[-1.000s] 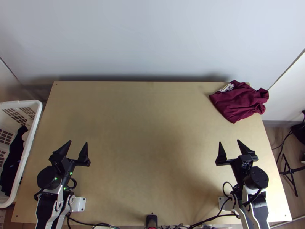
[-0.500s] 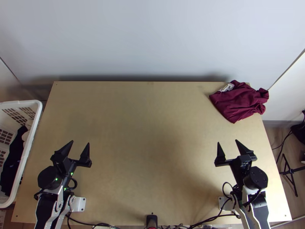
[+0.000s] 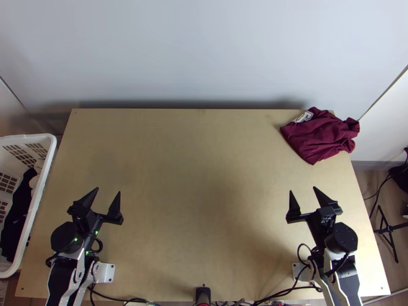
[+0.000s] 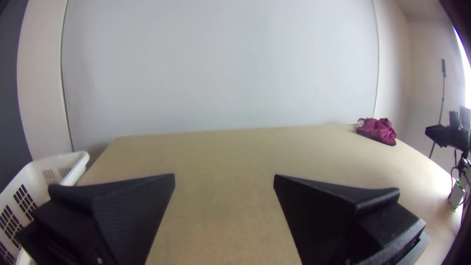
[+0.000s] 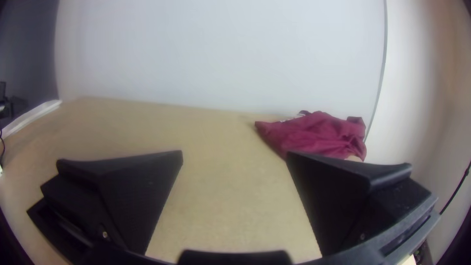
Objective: Fold the t-shirt
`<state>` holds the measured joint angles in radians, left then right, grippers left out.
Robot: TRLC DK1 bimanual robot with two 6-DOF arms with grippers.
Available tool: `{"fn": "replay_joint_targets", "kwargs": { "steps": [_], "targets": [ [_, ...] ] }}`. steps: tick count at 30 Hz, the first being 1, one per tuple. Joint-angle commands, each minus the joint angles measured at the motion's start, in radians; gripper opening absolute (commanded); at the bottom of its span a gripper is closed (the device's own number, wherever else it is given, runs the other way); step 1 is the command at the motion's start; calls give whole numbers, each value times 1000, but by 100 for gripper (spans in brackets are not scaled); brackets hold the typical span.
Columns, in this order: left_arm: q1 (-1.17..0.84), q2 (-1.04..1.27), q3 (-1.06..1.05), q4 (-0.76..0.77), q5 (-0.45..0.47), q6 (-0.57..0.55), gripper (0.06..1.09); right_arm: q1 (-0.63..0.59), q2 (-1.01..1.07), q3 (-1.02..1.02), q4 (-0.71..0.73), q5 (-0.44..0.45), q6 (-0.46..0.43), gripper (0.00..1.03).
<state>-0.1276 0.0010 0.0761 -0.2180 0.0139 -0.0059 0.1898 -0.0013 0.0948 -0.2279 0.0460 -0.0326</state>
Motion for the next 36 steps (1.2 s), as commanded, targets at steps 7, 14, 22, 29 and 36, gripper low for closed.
{"fn": "replay_joint_targets", "kwargs": {
  "steps": [7,14,22,29,36],
  "targets": [
    [-21,-2,1,2,0,-29,104,10,-2,0,4,-1,5,98],
    [-38,-1,1,-1,0,-28,104,23,-2,0,6,-1,45,98],
    [75,-2,5,52,0,35,104,23,3,48,90,0,31,98],
    [71,13,24,147,9,64,103,22,281,229,150,2,0,96],
    [114,303,188,221,9,89,103,14,483,404,174,3,-20,96]
  ]
}}
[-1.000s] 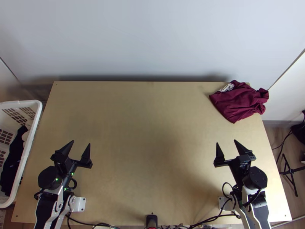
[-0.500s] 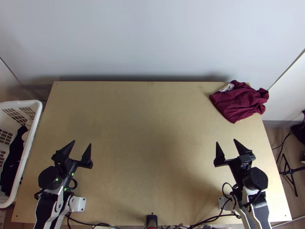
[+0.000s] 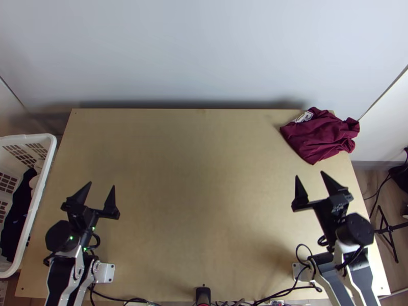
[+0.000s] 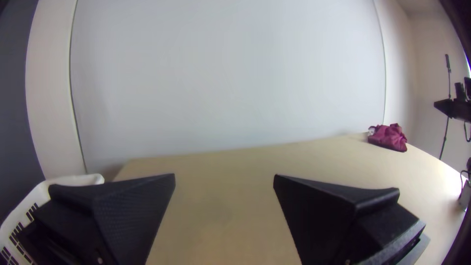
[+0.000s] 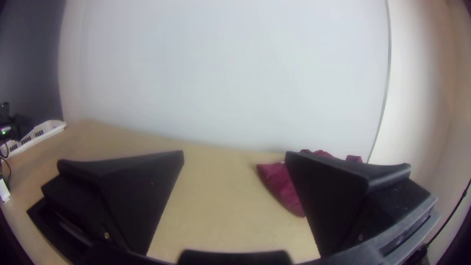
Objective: Fold the t-shirt
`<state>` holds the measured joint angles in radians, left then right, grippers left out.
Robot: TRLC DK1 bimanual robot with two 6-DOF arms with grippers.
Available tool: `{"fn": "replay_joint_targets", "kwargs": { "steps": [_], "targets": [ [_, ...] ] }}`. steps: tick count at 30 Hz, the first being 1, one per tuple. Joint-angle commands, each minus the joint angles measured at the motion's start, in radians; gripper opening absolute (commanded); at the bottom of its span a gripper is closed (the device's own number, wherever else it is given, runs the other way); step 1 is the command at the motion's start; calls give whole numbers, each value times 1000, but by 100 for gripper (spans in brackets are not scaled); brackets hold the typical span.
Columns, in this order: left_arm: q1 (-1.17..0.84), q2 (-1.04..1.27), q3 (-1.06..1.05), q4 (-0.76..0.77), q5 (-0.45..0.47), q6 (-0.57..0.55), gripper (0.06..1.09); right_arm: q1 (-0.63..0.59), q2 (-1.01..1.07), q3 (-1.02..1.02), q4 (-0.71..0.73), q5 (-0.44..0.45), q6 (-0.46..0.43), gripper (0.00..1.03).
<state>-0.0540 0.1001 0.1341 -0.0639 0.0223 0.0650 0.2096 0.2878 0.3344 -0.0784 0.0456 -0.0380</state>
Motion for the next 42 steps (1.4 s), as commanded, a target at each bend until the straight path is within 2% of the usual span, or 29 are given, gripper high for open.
{"fn": "replay_joint_targets", "kwargs": {
  "steps": [1,6,12,22,27,34,42],
  "targets": [
    [48,243,165,67,1,12,103,-6,226,203,25,4,-13,96],
    [69,411,349,50,1,-27,103,-6,381,400,23,10,-8,96],
    [74,607,631,-57,-1,-82,103,-1,550,617,20,17,-10,96],
    [83,952,1042,-62,-10,-120,103,5,893,868,32,27,-10,96],
    [80,1126,1236,-62,-16,-146,103,1,1027,917,111,30,-19,96],
    [69,1359,1418,-60,-67,-162,103,-9,1177,985,127,31,-20,96],
    [95,1543,1454,-22,-133,-168,103,-7,1220,999,127,34,-16,96]
  ]
}}
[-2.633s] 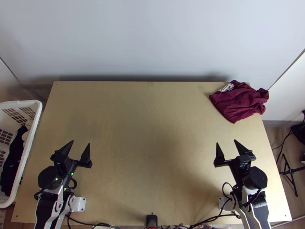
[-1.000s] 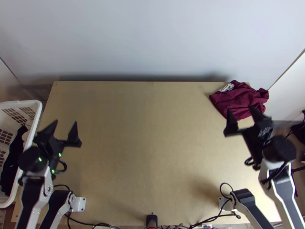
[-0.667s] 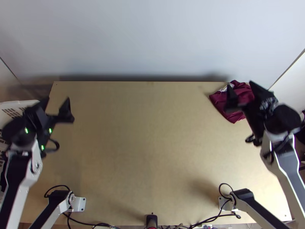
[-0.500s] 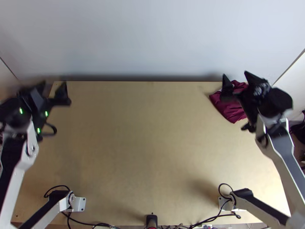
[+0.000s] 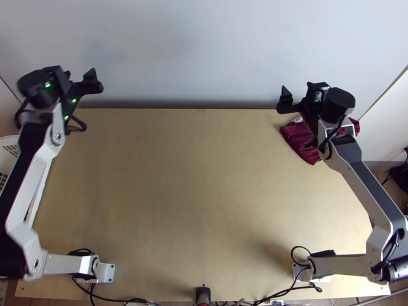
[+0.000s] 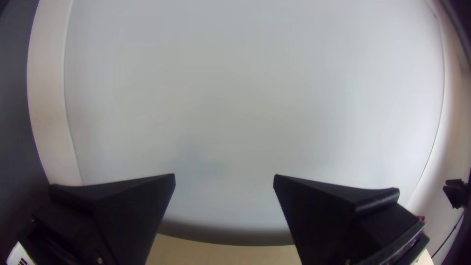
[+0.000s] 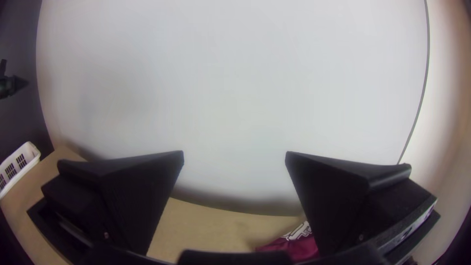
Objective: Fold the t-shirt
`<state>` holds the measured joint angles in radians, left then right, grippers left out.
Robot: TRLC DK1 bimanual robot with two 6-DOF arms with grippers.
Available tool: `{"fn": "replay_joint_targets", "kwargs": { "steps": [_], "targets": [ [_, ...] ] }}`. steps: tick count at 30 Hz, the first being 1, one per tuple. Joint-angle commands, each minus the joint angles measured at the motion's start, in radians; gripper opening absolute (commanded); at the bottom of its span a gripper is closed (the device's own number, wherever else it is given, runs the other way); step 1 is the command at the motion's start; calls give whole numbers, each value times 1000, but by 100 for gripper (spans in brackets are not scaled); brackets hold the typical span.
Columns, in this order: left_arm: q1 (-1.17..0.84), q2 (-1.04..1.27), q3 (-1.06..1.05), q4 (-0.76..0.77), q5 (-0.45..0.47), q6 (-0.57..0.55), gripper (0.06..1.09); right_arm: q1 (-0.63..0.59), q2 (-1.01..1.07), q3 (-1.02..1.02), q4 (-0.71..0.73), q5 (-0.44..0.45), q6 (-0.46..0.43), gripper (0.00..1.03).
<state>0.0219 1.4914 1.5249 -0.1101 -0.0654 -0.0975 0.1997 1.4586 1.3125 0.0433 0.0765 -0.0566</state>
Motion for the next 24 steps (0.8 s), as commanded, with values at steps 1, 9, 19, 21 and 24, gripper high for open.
{"fn": "replay_joint_targets", "kwargs": {
  "steps": [1,9,19,21,24],
  "targets": [
    [23,155,63,23,-47,-10,103,6,43,16,6,5,3,96],
    [154,170,46,6,-56,-13,103,40,-3,-42,4,5,-2,96],
    [470,184,-49,-5,-10,35,103,113,-58,-167,-8,29,-15,96],
    [535,201,-66,-2,-1,42,103,118,-72,-193,-8,32,-14,96],
    [639,242,-74,0,41,44,103,124,-90,-225,-8,42,-14,96]
  ]
}}
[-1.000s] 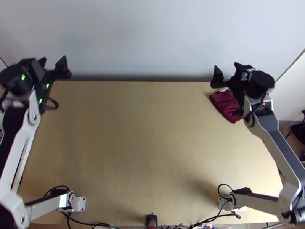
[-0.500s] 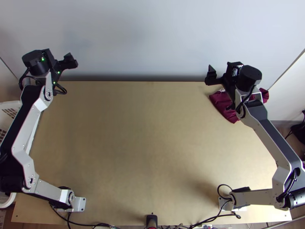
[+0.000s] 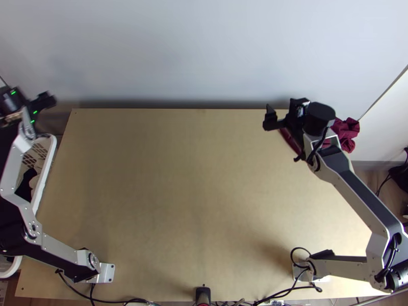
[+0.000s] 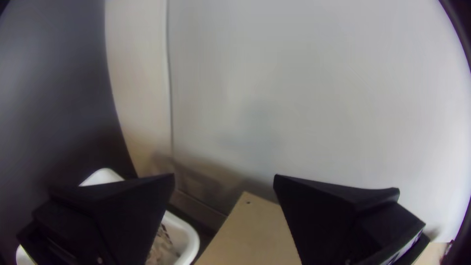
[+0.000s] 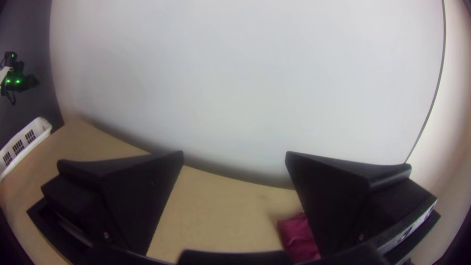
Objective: Fold the t-shirt
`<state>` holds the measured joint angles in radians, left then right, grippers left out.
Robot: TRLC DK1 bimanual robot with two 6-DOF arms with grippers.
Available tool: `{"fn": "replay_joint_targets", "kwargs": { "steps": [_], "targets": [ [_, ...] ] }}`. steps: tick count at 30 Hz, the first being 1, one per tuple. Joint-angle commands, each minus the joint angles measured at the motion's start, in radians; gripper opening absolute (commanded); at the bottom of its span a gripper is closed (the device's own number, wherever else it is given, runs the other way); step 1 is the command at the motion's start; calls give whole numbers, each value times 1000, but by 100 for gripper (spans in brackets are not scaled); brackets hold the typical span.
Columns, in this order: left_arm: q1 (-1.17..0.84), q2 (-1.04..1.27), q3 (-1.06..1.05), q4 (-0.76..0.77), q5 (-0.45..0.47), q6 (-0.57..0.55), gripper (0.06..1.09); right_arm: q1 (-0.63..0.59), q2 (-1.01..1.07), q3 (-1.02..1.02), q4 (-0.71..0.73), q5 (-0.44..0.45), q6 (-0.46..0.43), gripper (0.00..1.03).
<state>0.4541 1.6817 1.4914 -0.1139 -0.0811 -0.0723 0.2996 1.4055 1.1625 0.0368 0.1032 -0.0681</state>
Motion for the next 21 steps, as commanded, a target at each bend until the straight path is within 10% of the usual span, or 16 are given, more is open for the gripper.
{"fn": "replay_joint_targets", "kwargs": {
  "steps": [1,21],
  "targets": [
    [238,69,-43,3,69,19,103,26,-46,-87,-3,16,-2,96],
    [448,404,-68,100,110,80,103,64,-105,-153,-48,56,-47,96]
  ]
}}
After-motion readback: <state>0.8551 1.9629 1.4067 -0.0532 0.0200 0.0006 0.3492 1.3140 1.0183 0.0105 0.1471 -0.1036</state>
